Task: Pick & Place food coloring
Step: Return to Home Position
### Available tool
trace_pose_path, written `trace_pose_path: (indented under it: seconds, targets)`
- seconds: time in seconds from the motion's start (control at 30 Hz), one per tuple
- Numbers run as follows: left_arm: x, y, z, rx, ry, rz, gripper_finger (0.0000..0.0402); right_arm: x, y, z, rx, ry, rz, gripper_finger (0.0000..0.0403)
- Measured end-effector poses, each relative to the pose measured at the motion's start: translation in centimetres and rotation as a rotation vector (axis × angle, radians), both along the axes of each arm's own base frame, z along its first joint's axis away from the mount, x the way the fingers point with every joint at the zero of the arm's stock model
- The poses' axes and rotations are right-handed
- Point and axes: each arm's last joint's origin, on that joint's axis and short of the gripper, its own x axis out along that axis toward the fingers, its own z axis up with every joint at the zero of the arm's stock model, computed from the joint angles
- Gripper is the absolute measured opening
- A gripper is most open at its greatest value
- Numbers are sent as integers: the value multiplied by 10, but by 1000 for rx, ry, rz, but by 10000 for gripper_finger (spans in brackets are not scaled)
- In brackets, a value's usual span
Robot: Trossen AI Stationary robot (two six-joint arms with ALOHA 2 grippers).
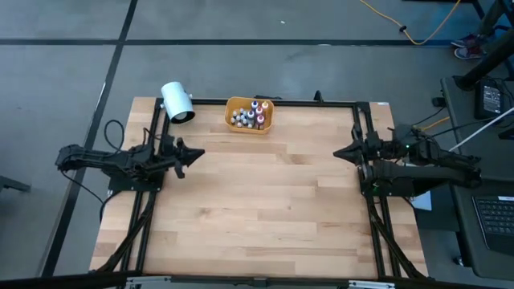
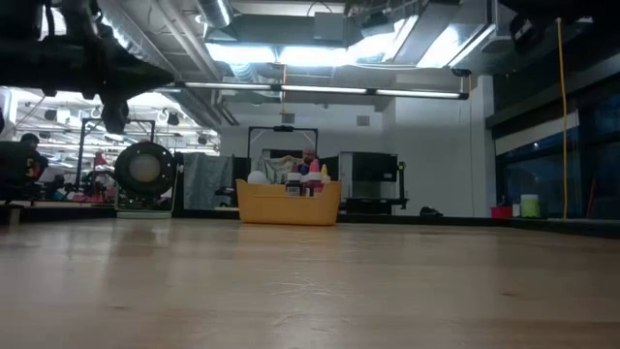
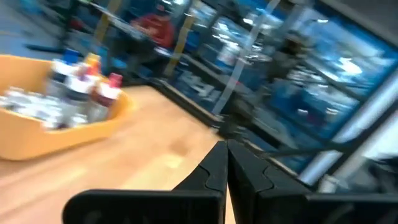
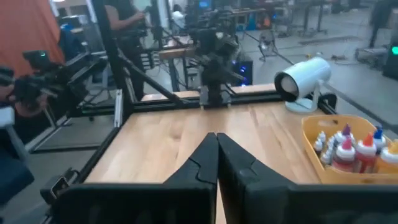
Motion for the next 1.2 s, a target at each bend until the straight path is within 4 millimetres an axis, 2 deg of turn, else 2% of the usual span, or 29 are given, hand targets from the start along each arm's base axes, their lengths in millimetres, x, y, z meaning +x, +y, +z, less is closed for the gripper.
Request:
trace_pose_path:
  seconds: [0.17, 0.3, 0.57, 0.7, 0.97, 1.2]
  targets:
    - [-2, 1, 0, 31, -12, -103, 2, -2, 0, -4, 37, -6, -22, 3]
    - [-4, 3, 2, 151, -15, -146, 1, -1, 0, -3, 5, -24, -17, 5]
    - [-4, 2, -13, 374, 180, -244, 2, -1, 2, 2, 80, -66, 57, 4]
    - [-4, 4, -14, 538, 228, -196, 2, -1, 2, 2, 90, -65, 58, 5]
    - [-3, 4, -14, 544, 244, -181, 9, -1, 2, 2, 55, -70, 76, 5]
    - [-3, 4, -14, 519, 239, -181, 9, -16, 4, 10, -117, -199, 78, 3]
